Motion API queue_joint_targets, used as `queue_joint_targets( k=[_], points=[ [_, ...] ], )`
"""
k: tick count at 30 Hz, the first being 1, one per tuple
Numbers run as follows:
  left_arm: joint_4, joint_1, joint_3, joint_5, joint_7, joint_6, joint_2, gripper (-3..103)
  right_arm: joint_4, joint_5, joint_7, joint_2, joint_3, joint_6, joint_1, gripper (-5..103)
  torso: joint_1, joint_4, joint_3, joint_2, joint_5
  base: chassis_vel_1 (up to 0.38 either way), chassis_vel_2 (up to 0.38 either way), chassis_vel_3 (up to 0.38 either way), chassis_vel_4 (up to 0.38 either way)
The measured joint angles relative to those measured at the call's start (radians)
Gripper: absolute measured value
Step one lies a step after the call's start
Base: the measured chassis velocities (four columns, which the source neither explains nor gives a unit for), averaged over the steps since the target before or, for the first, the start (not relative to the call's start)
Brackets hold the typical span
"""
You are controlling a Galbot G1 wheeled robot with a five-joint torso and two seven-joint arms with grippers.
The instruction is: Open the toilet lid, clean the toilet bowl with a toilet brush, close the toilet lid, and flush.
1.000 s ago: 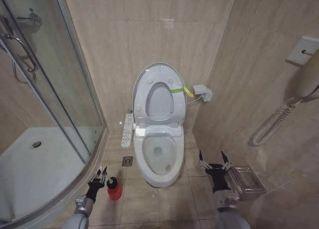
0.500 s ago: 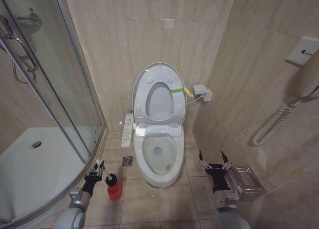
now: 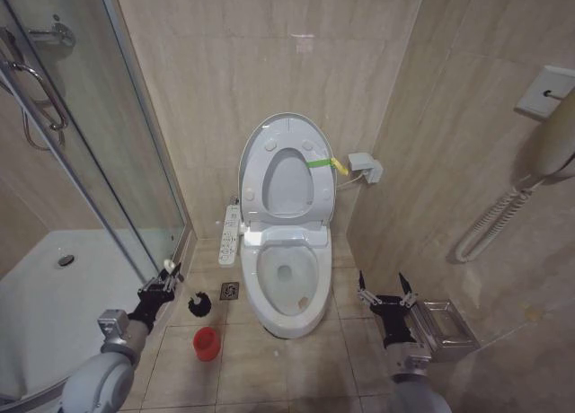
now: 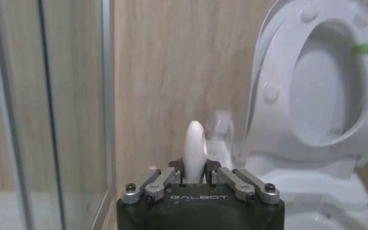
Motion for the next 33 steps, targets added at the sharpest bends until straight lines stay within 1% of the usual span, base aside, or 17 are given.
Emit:
queue_joint_targets(
  k=[1,6,8,12,15,17,19,22,24,25,26,27,28,30,33],
  points=[
    [-0.039,0.009,-0.01,-0.01,-0.004,0.009,0.011,22,0.0,0.0,0.0,0.0,0.0,0.0,0.0,100,0.0,0.0,0.0,0.0,0.0,0.0,0.0,0.0,0.0],
    [-0.091,0.021,-0.017,-0.02,-0.006,0.013,0.024,22,0.0,0.0,0.0,0.0,0.0,0.0,0.0,100,0.0,0.0001,0.0,0.0,0.0,0.0,0.0,0.0,0.0],
    [-0.136,0.024,-0.018,-0.026,-0.005,0.019,0.026,22,0.0,0.0,0.0,0.0,0.0,0.0,0.0,100,0.0,0.0001,0.0,0.0,0.0,0.0,0.0,0.0,0.0],
    [-0.163,0.018,-0.01,-0.03,0.002,0.02,0.028,22,0.0,0.0,0.0,0.0,0.0,0.0,0.0,100,0.0,0.0001,0.0,0.0,0.0,0.0,0.0,0.0,0.0],
    [-0.165,0.0,0.004,-0.033,0.022,0.009,0.041,22,0.0,0.0,0.0,0.0,0.0,0.0,0.0,100,0.0,0.0001,0.0,0.0,-0.0001,0.0,0.0,0.0,0.0],
    [-0.157,-0.023,0.014,-0.053,0.046,-0.012,0.058,22,0.0,0.0,0.0,0.0,0.0,0.0,0.0,100,0.0,0.0,0.0,0.0,0.0,0.0,0.0,0.0,0.0],
    [-0.151,-0.033,0.017,-0.062,0.054,-0.019,0.065,22,0.0,0.0,0.0,0.0,0.0,0.0,0.0,100,0.0,0.0,0.0,0.0,0.0,0.0,0.0,0.0,0.0],
    [-0.11,-0.093,0.047,-0.108,0.086,-0.052,0.105,22,0.0,0.0,0.0,0.0,0.0,0.0,0.0,100,0.0,0.0001,0.0,0.0,-0.0001,0.0,0.0,0.0,0.0],
    [-0.104,-0.1,0.051,-0.113,0.089,-0.056,0.108,22,0.0,0.0,0.0,0.0,0.0,0.0,0.0,100,0.0,-0.0001,0.0,0.0,-0.0001,0.0,0.0,0.0,0.0],
    [-0.089,-0.117,0.061,-0.124,0.096,-0.064,0.117,22,0.0,0.0,0.0,0.0,0.0,0.0,0.0,100,0.0,0.0,0.0,0.0,-0.0001,0.0,0.0,0.0,0.0],
    [-0.055,-0.155,0.084,-0.141,0.116,-0.083,0.128,22,0.0,0.0,0.0,0.0,0.0,0.0,0.0,100,0.0,0.0001,0.0,0.0,0.0,0.0,0.0,0.0,0.0],
    [-0.034,-0.179,0.099,-0.149,0.132,-0.097,0.132,22,0.0,0.0,0.0,0.0,0.0,0.0,0.0,100,0.0,0.0001,0.0,0.0,0.0,0.0,0.0,0.0,0.0],
    [-0.034,-0.179,0.099,-0.149,0.132,-0.097,0.132,22,0.0,0.0,0.0,0.0,0.0,0.0,0.0,100,0.0,0.0001,0.0,0.0,0.0,0.0,0.0,0.0,0.0],
    [0.011,-0.238,0.141,-0.161,0.161,-0.124,0.135,22,0.0,0.0,0.0,0.0,0.0,0.0,0.0,100,0.0,0.0,0.0,0.0,-0.0001,0.0,0.0,0.0,0.0],
    [0.037,-0.279,0.173,-0.169,0.168,-0.131,0.135,22,0.0,0.0,0.0,0.0,0.0,0.0,0.0,100,0.0,0.0,0.0,0.0,-0.0001,0.0,0.0,0.0,0.0]
  ],
)
